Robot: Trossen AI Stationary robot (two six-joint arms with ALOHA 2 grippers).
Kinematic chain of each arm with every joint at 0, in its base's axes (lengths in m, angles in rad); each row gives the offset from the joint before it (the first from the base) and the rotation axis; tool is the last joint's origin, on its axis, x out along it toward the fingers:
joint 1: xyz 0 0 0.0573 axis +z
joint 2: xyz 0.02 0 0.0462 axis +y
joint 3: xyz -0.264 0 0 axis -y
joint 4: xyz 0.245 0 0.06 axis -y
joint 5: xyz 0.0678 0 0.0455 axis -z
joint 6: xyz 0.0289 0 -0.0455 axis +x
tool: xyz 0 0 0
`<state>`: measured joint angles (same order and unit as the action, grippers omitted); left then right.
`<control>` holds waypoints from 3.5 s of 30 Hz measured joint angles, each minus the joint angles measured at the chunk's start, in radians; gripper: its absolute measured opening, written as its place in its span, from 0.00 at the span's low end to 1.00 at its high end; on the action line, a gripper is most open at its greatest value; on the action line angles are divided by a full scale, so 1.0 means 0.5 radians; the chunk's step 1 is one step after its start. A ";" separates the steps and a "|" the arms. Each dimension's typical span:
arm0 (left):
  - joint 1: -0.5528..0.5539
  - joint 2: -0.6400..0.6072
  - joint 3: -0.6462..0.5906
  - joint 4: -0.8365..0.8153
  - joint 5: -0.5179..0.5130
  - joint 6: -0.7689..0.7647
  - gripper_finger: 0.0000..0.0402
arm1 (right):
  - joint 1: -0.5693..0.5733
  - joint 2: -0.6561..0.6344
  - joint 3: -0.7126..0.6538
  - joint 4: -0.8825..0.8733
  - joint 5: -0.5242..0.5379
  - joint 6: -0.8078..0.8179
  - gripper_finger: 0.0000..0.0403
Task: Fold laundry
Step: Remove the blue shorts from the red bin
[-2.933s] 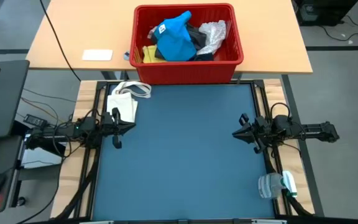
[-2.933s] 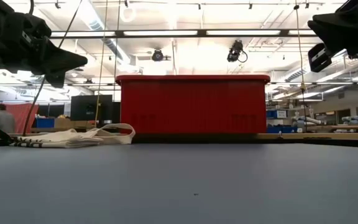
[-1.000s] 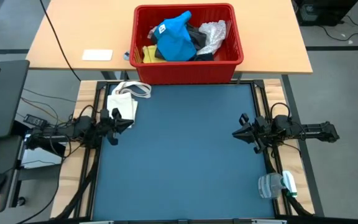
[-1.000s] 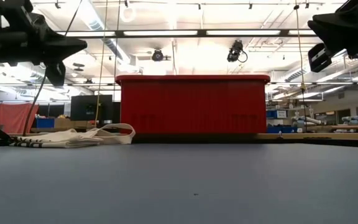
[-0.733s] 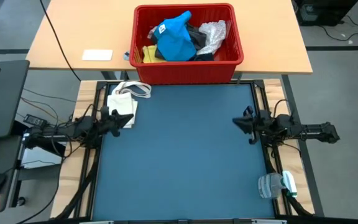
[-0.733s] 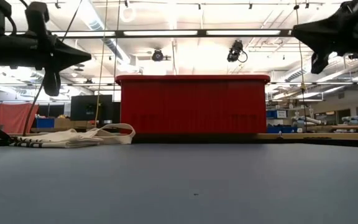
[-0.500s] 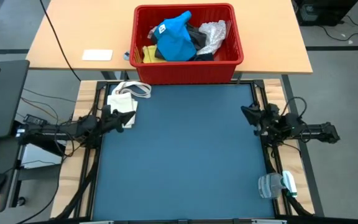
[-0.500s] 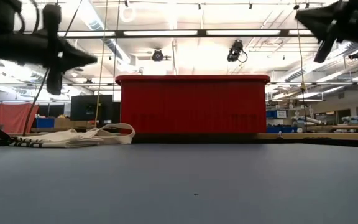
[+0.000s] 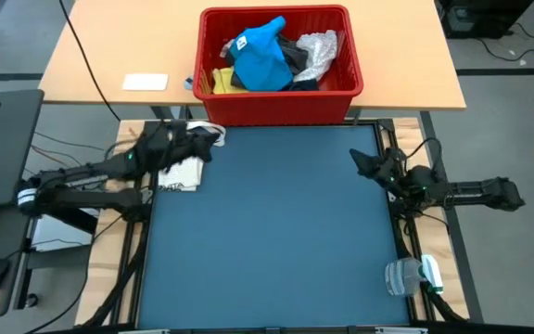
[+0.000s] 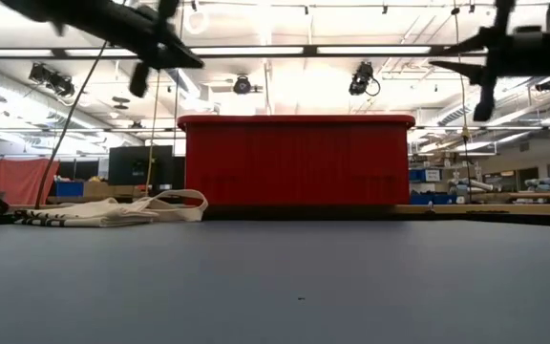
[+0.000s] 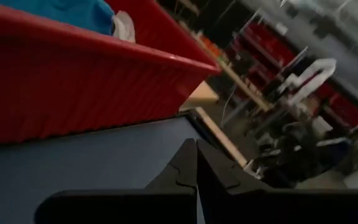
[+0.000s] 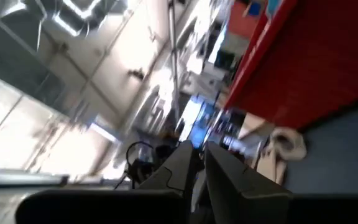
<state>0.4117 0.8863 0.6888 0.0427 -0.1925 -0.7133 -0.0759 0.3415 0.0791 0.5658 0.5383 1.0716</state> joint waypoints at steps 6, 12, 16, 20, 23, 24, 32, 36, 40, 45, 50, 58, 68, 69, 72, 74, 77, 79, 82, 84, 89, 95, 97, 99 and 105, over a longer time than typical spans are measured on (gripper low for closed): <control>0.623 0.498 0.458 -0.029 0.735 0.187 0.12 | -0.097 0.459 0.358 0.005 -0.021 -0.349 0.12; 0.981 1.074 1.080 -0.030 0.898 0.657 0.32 | -0.182 0.848 0.756 0.009 -0.071 -0.756 0.12; 1.104 1.460 1.493 -0.008 0.899 0.949 0.41 | -0.260 1.070 0.895 -0.001 -0.280 -0.932 0.12; 1.170 1.838 1.857 -0.003 0.903 1.164 0.45 | -0.324 1.252 0.933 -0.004 -0.381 -0.825 0.12; 1.204 2.124 2.116 -0.010 0.900 1.328 0.46 | -0.336 1.365 0.949 -0.009 -0.395 -0.744 0.13; 1.215 2.217 2.202 -0.006 0.897 1.385 0.46 | -0.336 1.393 0.955 -0.006 -0.393 -0.735 0.13; 1.257 2.757 2.769 -0.009 0.881 1.505 0.46 | -0.332 1.501 1.004 0.004 -0.337 -0.784 0.22; 1.249 2.852 2.840 -0.011 0.890 1.675 0.46 | -0.332 1.501 1.009 0.003 -0.302 -0.867 0.32; 1.226 2.856 2.827 -0.162 0.926 2.201 0.46 | -0.334 1.500 1.009 0.001 -0.216 -0.930 0.43; 1.174 2.864 2.827 -0.209 0.678 2.765 0.46 | -0.370 1.500 1.009 -0.007 -0.143 -0.945 0.55; 1.165 2.867 2.827 -0.149 0.535 2.832 0.46 | -0.437 1.500 1.009 -0.011 -0.168 -0.940 0.60; 1.190 3.005 2.825 -0.049 0.546 2.829 0.35 | -0.514 1.500 1.009 -0.011 -0.343 -0.776 0.58; 1.072 2.796 2.841 0.002 0.349 2.831 0.02 | -0.521 1.499 1.009 -0.011 -0.341 -0.505 0.32; 1.058 2.744 2.858 0.000 0.349 2.842 0.02 | -0.521 1.499 1.009 -0.011 -0.345 -0.504 0.27; 1.002 2.565 2.913 -0.079 0.385 2.863 0.01 | -0.521 1.499 1.009 -0.011 -0.423 -0.512 0.09; 0.951 2.425 2.935 -0.183 0.480 2.849 0.01 | -0.520 1.499 1.009 -0.011 -0.500 -0.534 0.03; 0.866 2.209 2.940 -0.388 0.646 2.674 0.01 | -0.516 1.499 1.009 -0.011 -0.566 -0.526 0.04; 0.806 2.084 2.941 -0.594 0.752 2.514 0.00 | -0.508 1.499 1.008 -0.011 -0.622 -0.526 0.03; 0.707 1.925 2.941 -0.969 0.889 2.263 0.00 | -0.484 1.499 1.008 -0.011 -0.724 -0.552 0.02; 0.634 1.830 2.940 -1.242 1.016 2.136 0.00 | -0.454 1.499 1.008 -0.010 -0.795 -0.556 0.02; 0.381 1.696 2.937 -2.038 1.371 1.935 0.00 | -0.338 1.465 1.007 -0.012 -0.857 -0.556 0.01; -0.179 1.698 2.610 -2.370 1.162 1.667 0.00 | -0.206 1.402 1.007 -0.125 -0.857 -0.557 0.01; -0.370 1.700 2.391 -2.202 1.006 1.511 0.00 | -0.168 1.392 1.007 -0.243 -0.862 -0.572 0.01; -0.532 1.704 2.158 -1.986 0.931 1.329 0.00 | -0.136 1.392 1.007 -0.385 -0.863 -0.576 0.02; -0.903 1.709 1.815 -1.494 0.888 0.606 0.01 | -0.058 1.398 1.007 -0.782 -0.856 -0.565 0.03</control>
<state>-0.0396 1.7410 1.5963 -0.7043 0.2514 -0.4102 -0.1050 1.0405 0.5827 0.1749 0.1103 0.7888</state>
